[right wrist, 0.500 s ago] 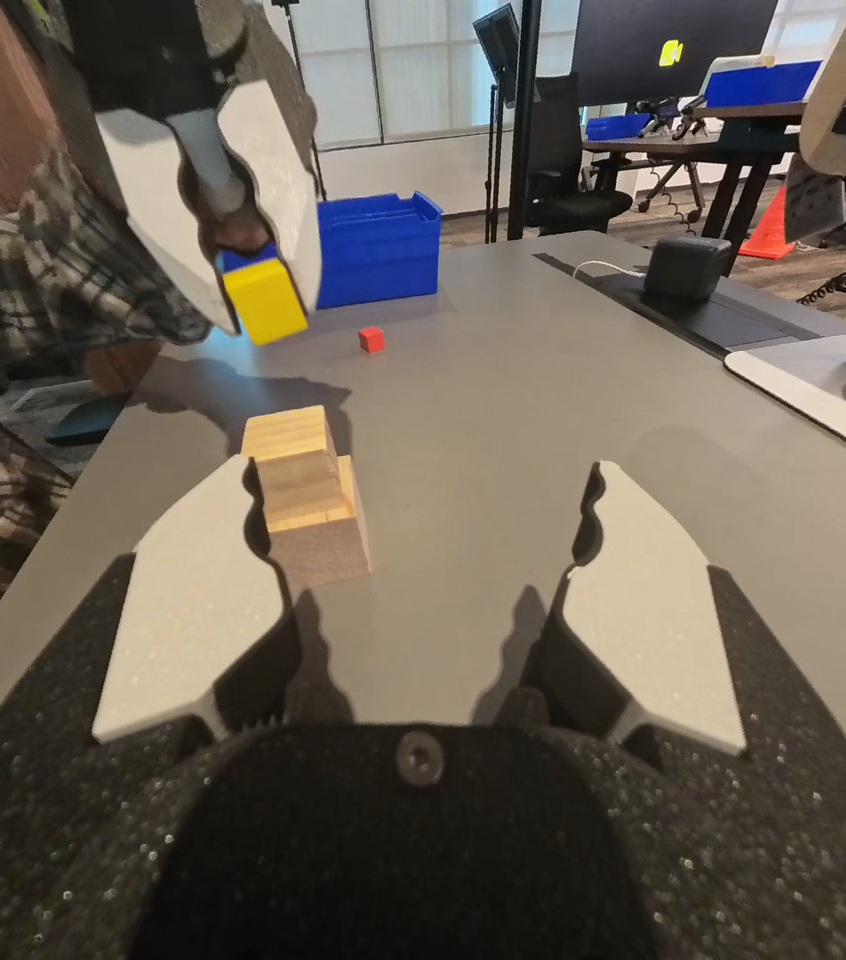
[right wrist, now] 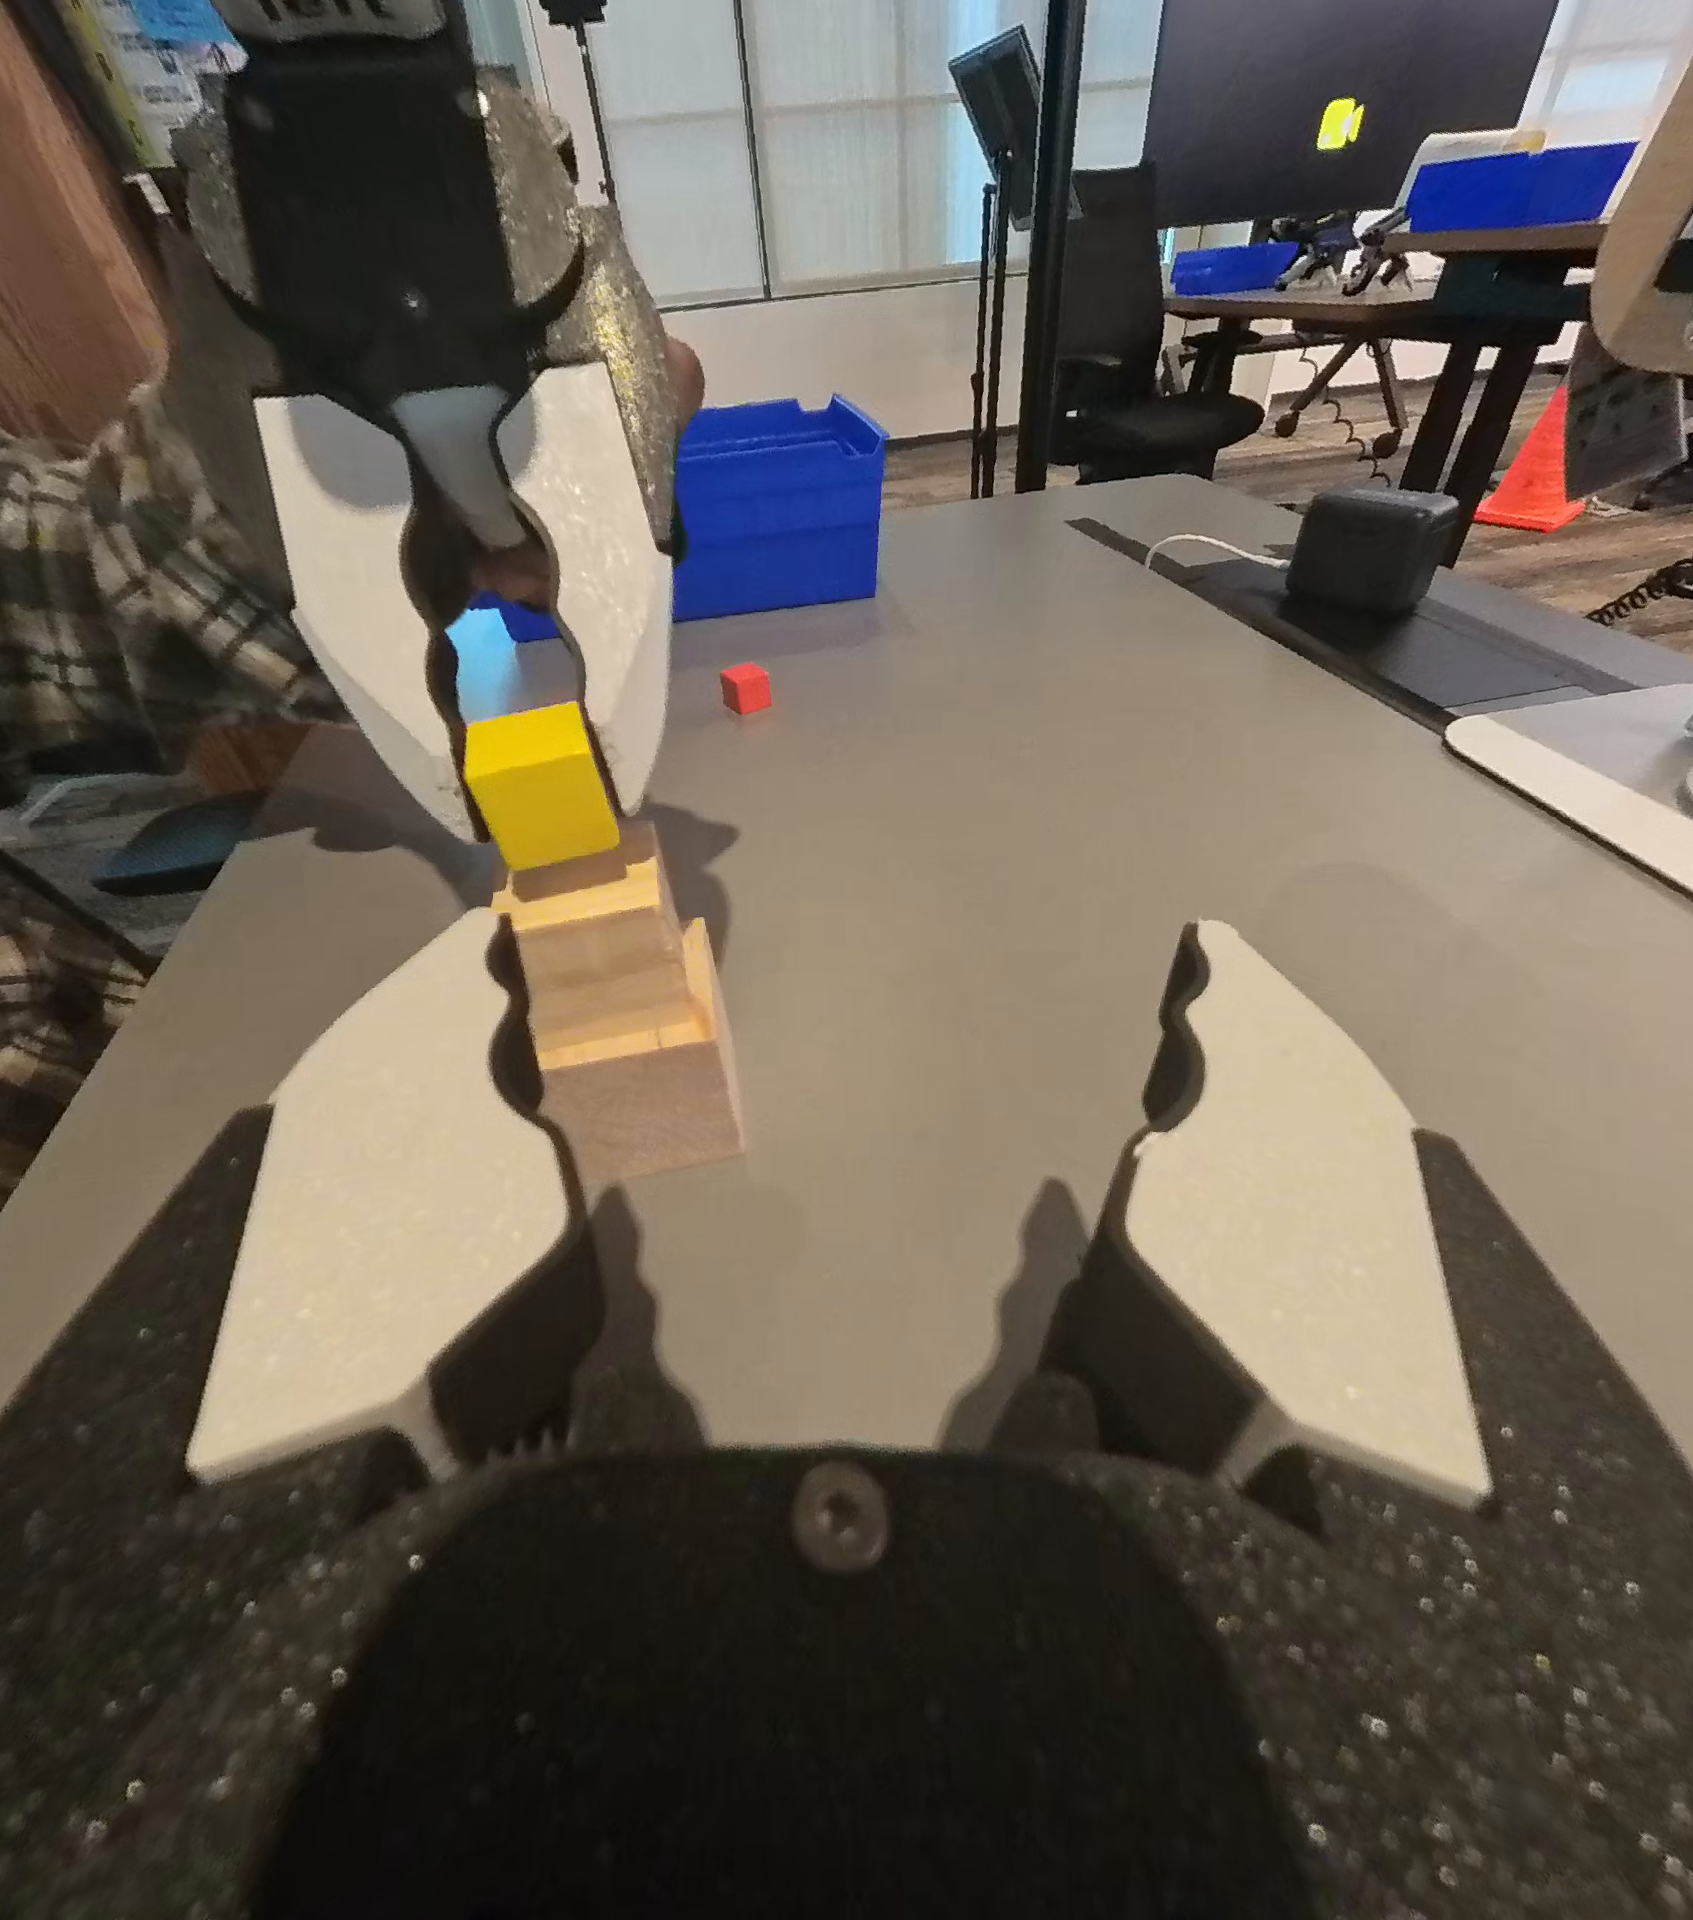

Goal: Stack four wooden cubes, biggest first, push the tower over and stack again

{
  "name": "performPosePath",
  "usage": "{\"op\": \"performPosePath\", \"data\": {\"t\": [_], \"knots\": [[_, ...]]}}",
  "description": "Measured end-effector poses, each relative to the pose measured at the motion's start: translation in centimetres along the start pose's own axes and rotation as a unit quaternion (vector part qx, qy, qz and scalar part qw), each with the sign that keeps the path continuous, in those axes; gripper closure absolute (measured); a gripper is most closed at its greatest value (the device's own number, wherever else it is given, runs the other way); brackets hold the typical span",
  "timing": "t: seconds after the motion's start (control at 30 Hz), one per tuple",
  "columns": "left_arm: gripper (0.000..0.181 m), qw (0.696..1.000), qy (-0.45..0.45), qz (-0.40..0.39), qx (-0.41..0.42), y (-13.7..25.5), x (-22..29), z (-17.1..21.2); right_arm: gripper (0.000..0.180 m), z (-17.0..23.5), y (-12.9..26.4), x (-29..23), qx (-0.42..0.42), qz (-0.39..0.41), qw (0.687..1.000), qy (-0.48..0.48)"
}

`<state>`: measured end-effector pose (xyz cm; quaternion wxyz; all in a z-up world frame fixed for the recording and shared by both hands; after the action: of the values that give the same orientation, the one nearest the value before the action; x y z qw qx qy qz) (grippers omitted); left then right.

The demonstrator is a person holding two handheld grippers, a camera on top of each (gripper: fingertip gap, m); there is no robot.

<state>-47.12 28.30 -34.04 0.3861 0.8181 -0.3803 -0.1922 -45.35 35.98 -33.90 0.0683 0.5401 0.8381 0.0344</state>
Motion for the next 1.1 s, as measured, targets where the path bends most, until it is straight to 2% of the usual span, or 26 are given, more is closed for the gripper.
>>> {"op": "performPosePath", "data": {"t": [0.7, 0.9, 1.1], "knots": [[0.151, 1.0, -0.007, 0.025, 0.005, -1.0, 0.2, 0.6, 0.066, 0.1, 0.0, 0.1, 0.0, -0.001, 1.0, -0.003], [0.122, 1.0, 0.001, 0.005, 0.029, -0.6, -0.5, 0.7, 0.065, 0.1, 0.0, 0.1, 0.001, -0.001, 1.0, -0.002], [0.11, 0.992, 0.032, -0.065, 0.1, 2.8, -3.0, 0.5, 0.065, 0.1, 0.1, 0.1, 0.002, -0.001, 1.0, -0.005]]}}
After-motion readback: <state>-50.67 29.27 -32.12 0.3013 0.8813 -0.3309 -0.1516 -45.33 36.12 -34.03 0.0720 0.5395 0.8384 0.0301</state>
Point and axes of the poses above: each gripper's, where its closed fingertips meet, y back along the fingers, z out of its underside, x = y × z across the jaws, the point moved 1 cm from there along y, back along the fingers, and after that the axes turned 3 degrees about -z, right-handed, at the moved point
